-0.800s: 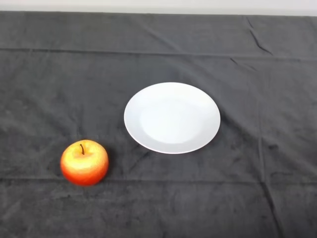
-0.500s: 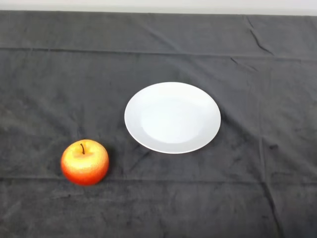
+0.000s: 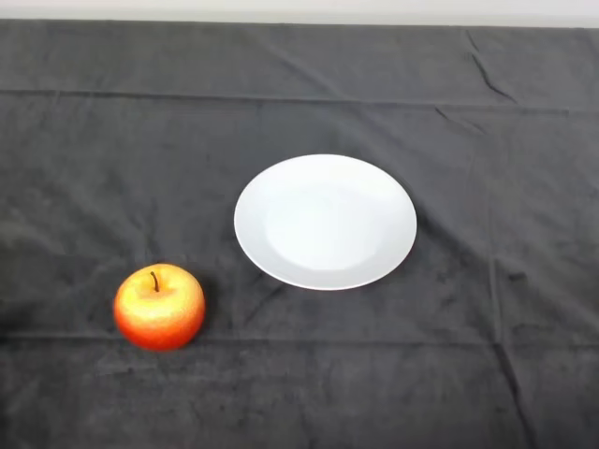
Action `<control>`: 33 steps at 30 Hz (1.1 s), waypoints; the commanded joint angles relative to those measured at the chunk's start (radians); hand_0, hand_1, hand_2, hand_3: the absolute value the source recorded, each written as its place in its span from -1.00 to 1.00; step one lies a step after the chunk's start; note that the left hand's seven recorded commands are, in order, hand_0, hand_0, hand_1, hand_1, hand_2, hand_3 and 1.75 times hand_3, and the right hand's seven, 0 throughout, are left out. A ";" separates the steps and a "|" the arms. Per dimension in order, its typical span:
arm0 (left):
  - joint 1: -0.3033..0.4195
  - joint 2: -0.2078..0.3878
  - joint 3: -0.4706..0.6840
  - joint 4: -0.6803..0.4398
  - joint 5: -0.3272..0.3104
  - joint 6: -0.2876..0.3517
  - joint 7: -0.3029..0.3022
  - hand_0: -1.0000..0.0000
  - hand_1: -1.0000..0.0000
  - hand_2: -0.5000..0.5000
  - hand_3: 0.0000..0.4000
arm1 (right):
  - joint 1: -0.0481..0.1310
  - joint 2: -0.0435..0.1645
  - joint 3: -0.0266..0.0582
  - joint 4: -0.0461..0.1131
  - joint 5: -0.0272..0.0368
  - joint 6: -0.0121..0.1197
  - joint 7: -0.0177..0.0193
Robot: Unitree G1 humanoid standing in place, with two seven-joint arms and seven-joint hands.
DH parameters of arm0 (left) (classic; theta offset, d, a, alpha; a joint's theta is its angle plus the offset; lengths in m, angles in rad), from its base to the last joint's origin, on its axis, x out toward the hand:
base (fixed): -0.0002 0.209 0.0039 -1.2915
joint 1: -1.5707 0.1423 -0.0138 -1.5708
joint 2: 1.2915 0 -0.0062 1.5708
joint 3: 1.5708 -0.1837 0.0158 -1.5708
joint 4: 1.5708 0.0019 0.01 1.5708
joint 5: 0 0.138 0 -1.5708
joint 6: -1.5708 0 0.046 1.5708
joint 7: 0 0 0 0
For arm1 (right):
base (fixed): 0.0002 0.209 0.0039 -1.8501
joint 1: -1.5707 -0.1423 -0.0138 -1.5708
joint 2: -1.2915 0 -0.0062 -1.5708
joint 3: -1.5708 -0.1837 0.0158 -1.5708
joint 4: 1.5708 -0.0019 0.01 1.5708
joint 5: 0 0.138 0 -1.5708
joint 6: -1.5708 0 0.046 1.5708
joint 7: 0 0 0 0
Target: Move the apple to the plate
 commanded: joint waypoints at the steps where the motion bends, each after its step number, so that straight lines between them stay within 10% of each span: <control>1: -0.012 -0.008 -0.029 -0.085 0.016 -0.003 -0.011 1.00 1.00 0.00 -1.00 | -0.013 -0.023 -0.0170 0.013 -0.0064 -0.005 -0.0005; 11: 0.167 -0.034 -0.093 -0.508 0.064 0.101 -0.049 1.00 1.00 0.00 -1.00 | -0.011 -0.020 -0.0160 0.007 -0.0068 -0.005 -0.0031; 21: 0.294 -0.084 -0.181 -0.937 0.094 0.346 -0.076 1.00 1.00 0.00 -1.00 | -0.008 -0.017 -0.0141 -0.003 -0.0076 -0.004 -0.0077; 33: 0.249 -0.129 -0.329 -1.034 0.079 0.595 -0.041 1.00 1.00 0.00 -1.00 | -0.004 -0.013 -0.0117 -0.013 -0.0081 -0.003 -0.0132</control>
